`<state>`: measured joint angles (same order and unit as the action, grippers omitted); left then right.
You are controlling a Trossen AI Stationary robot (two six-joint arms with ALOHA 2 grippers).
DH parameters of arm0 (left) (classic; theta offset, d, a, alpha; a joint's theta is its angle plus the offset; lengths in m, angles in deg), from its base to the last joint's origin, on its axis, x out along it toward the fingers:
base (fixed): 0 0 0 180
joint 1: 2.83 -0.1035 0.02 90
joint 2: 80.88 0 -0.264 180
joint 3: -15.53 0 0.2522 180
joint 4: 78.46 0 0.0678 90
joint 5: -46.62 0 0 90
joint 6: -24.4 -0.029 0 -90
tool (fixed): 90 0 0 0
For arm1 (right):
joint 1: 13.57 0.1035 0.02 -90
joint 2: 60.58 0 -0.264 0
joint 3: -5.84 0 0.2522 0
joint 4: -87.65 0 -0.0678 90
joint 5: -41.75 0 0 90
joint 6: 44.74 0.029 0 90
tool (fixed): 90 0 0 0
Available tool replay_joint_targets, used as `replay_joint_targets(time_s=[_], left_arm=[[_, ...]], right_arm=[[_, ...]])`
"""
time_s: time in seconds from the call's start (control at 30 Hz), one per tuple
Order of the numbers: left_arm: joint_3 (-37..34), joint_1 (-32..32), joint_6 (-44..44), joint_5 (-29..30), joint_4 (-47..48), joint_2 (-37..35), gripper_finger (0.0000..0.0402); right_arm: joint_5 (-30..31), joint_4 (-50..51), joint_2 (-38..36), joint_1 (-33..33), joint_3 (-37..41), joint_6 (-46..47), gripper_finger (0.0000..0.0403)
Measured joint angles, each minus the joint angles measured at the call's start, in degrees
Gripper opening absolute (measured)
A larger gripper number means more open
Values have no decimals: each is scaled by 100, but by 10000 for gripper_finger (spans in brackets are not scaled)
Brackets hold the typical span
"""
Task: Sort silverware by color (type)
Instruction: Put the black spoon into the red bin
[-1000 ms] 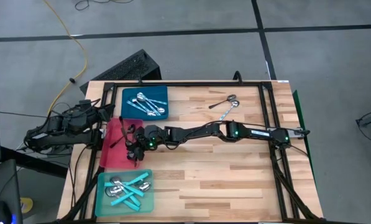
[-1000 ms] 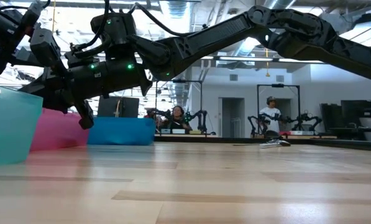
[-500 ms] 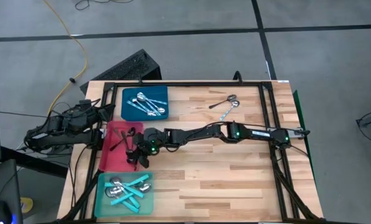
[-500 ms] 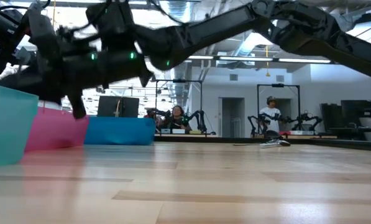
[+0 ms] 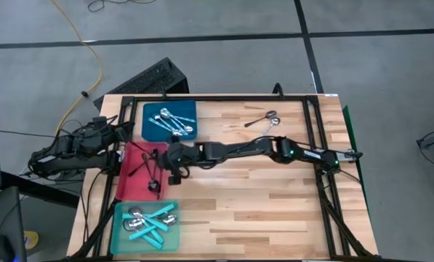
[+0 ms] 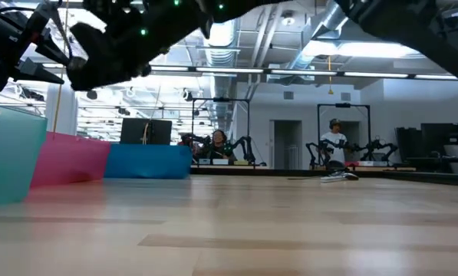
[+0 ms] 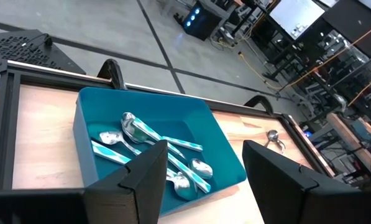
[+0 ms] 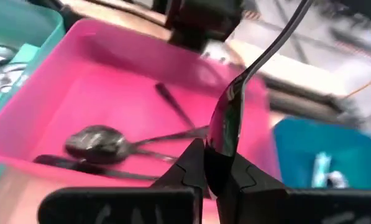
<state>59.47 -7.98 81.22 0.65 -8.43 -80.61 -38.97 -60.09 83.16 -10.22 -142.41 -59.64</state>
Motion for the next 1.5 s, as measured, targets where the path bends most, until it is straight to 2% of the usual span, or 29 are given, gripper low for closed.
replay_joint_targets(time_s=[0.13,0.3,0.43,0.5,0.63,0.77,0.83,0.93,1.13,1.5], left_arm=[[0,0,0,20,2,0,195],[0,0,-2,20,2,0,195],[0,0,-9,20,2,0,195],[0,0,-9,19,2,0,195],[0,0,-9,-6,2,0,195],[0,0,-7,-5,2,0,195],[0,0,-7,-5,4,0,195],[0,0,-7,-7,7,0,195],[0,0,-6,-3,7,0,195],[0,0,-7,15,4,0,195]], right_arm=[[441,-9,-13,116,-57,-450,38],[921,493,33,254,-33,-1086,38],[2180,463,100,326,-51,-2840,38],[2414,355,167,324,-51,-3685,38],[2135,-94,359,328,-46,-4569,38],[2214,-785,597,348,-66,-5258,38],[2315,-802,662,346,-38,-5548,38],[1709,-923,813,316,-48,-5461,38],[2030,-795,1046,306,-48,-5703,38],[1539,-940,1034,173,-24,-5270,45]])
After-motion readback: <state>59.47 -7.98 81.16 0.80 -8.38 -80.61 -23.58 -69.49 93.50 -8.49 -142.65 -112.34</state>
